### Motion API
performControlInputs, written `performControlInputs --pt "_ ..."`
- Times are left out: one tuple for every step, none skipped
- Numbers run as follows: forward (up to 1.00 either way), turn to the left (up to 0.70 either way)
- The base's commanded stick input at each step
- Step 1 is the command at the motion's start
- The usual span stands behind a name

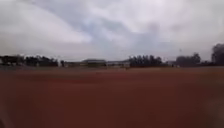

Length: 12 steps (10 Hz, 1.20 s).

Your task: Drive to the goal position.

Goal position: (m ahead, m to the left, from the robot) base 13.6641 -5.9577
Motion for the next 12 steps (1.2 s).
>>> performControlInputs --pt "0.70 -0.30" --pt "0.70 -0.35" --pt "0.70 -0.35" --pt "0.70 -0.35" --pt "0.70 -0.35" --pt "0.70 -0.35" --pt "0.70 -0.32" --pt "0.70 0.00" --pt "0.70 0.00" --pt "0.70 0.00" --pt "0.70 0.00" --pt "0.70 -0.21"
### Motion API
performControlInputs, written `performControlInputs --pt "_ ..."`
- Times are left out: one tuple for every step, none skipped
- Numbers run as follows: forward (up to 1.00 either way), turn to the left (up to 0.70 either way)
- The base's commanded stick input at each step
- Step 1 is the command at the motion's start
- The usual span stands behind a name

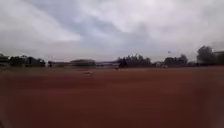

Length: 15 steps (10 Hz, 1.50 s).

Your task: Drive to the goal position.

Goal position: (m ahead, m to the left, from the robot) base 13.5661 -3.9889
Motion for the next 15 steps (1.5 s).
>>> performControlInputs --pt "0.70 -0.35" --pt "0.70 -0.34" --pt "0.70 -0.29" --pt "0.70 0.00" --pt "0.70 0.00" --pt "0.70 0.00" --pt "0.70 0.00" --pt "0.70 0.00" --pt "0.70 0.00" --pt "0.70 0.00" --pt "0.70 0.00" --pt "0.70 0.00" --pt "0.70 0.00" --pt "0.70 0.00" --pt "0.70 0.00"
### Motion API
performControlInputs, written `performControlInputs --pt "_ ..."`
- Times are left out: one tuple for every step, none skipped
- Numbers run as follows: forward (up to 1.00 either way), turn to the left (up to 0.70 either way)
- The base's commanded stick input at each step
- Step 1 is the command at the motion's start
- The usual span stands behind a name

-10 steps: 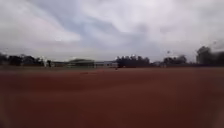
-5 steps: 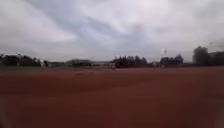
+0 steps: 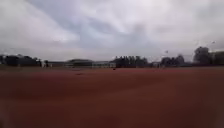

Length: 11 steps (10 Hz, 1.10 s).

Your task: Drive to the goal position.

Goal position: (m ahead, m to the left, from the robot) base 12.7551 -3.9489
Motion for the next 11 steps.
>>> performControlInputs --pt "0.70 0.00" --pt "0.70 0.00" --pt "0.70 0.00" --pt "0.70 0.00" --pt "0.70 0.00" --pt "0.70 0.00" --pt "0.70 0.00" --pt "0.70 0.00" --pt "0.70 0.00" --pt "0.70 0.00" --pt "0.70 0.00"
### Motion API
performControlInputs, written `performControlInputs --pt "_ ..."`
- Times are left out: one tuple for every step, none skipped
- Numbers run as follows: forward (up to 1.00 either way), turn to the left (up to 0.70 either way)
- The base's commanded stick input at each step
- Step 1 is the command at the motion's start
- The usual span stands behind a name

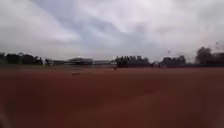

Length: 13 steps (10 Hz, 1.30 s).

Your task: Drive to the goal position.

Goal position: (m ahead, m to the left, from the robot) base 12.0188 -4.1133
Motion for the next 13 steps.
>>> performControlInputs --pt "0.70 0.00" --pt "0.70 0.00" --pt "0.70 0.00" --pt "0.70 0.00" --pt "0.70 0.00" --pt "0.70 0.00" --pt "0.70 0.00" --pt "0.70 0.00" --pt "0.70 0.00" --pt "0.70 0.00" --pt "0.70 0.00" --pt "0.70 0.00" --pt "0.70 0.00"
